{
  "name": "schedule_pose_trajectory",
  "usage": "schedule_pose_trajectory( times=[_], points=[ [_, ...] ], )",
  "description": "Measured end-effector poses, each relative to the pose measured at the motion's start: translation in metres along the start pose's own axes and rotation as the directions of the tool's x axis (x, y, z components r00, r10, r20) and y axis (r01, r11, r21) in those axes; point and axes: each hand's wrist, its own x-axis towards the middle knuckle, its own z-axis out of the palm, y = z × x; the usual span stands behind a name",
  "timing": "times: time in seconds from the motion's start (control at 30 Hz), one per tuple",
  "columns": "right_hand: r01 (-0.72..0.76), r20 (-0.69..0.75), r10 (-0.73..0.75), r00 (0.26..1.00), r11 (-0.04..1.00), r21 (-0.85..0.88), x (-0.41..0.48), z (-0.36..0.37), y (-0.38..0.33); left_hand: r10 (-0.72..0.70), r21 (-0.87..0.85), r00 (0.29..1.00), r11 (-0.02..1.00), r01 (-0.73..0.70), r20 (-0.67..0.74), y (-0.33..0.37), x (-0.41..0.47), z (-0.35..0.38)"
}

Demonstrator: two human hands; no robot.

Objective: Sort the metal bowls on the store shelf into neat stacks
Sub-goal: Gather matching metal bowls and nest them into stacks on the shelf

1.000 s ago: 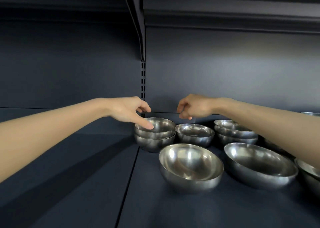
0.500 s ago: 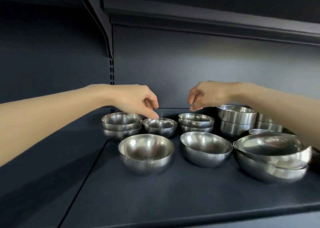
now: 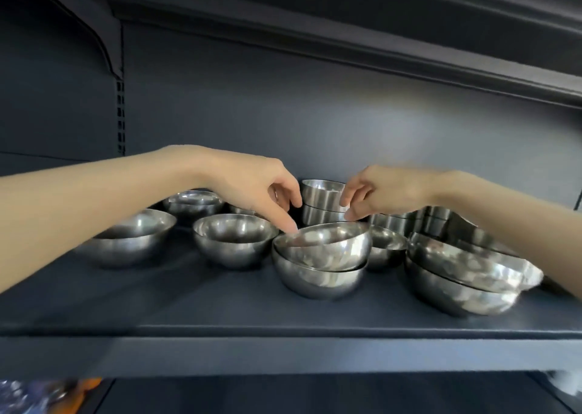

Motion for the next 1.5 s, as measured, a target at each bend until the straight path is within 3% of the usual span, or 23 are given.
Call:
schedule_pose_trajectory(
  times=[0.17,0.43,0.93,1.23,1.5],
  points=[
    [0.084,-0.008,-0.083,0.996,0.994,0.069,-0.013,0.005,0.025,-0.005,-0.106,1.0,0.994,0.007,0.017,0.019,-0.007,0.017],
    [0.123,-0.034,-0.118,0.992,0.97,0.209,-0.002,0.017,0.034,0.006,-0.18,0.996,0.983,-0.022,-0.089,0.027,-0.016,0.029],
    [-0.034,0.054,0.025,0.998,0.984,0.176,0.001,0.023,0.021,0.073,-0.225,0.989,0.969,-0.101,-0.13,0.014,-0.019,0.03],
    [-0.069,0.021,0.066,0.998,0.968,0.243,0.004,0.026,0.021,-0.062,-0.236,0.997,0.97,0.052,-0.036,0.01,-0.015,0.03],
    [-0.049,-0.041,0.06,0.997,0.972,0.232,0.006,0.031,0.026,-0.096,-0.26,0.994,0.962,0.079,-0.053,0.01,-0.013,0.032]
  ],
)
